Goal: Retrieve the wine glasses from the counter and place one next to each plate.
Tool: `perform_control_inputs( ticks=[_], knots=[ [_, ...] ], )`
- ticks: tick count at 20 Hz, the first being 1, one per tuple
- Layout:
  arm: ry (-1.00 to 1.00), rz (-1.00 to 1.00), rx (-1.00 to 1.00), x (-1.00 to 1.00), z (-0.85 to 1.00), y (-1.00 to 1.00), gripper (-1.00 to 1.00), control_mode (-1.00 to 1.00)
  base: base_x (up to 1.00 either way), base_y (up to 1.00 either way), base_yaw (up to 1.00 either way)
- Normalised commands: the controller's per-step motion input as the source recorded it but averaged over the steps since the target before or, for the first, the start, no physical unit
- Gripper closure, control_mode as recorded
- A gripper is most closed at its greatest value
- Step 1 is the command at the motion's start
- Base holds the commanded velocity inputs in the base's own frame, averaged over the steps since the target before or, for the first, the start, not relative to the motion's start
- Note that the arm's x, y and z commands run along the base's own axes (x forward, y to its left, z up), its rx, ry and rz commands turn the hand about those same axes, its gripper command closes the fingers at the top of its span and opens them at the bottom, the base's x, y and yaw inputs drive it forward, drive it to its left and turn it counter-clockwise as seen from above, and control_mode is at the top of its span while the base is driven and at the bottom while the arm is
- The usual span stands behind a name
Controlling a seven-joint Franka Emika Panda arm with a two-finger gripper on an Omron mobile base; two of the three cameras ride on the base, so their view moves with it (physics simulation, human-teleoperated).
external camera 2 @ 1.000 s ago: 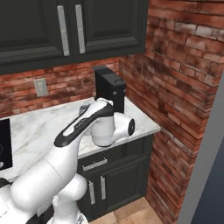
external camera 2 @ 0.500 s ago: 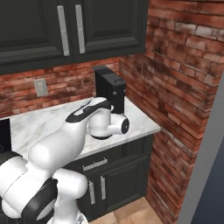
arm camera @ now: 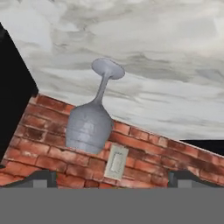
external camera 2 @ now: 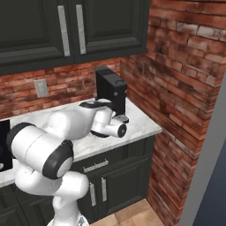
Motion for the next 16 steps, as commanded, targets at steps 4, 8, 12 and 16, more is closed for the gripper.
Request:
perform_control_inputs(
  ticks=[4,8,12,16],
  knots=[
    [0.01,-0.02,0.01,0.46,-0.41,0.0,-1.0,-1.0,0.0,0.0,0.0],
    [0.0,0.0,0.12,0.36,-0.34,0.0,-1.0,-1.0,0.0,0.0,0.0],
    [0.01,0.0,0.09,0.32,-0.39,0.05,-1.0,-1.0,0.0,0.0,0.0],
    [0.0,0.0,0.03,0.42,-0.34,0.09,-1.0,-1.0,0.0,0.0,0.0]
  ],
)
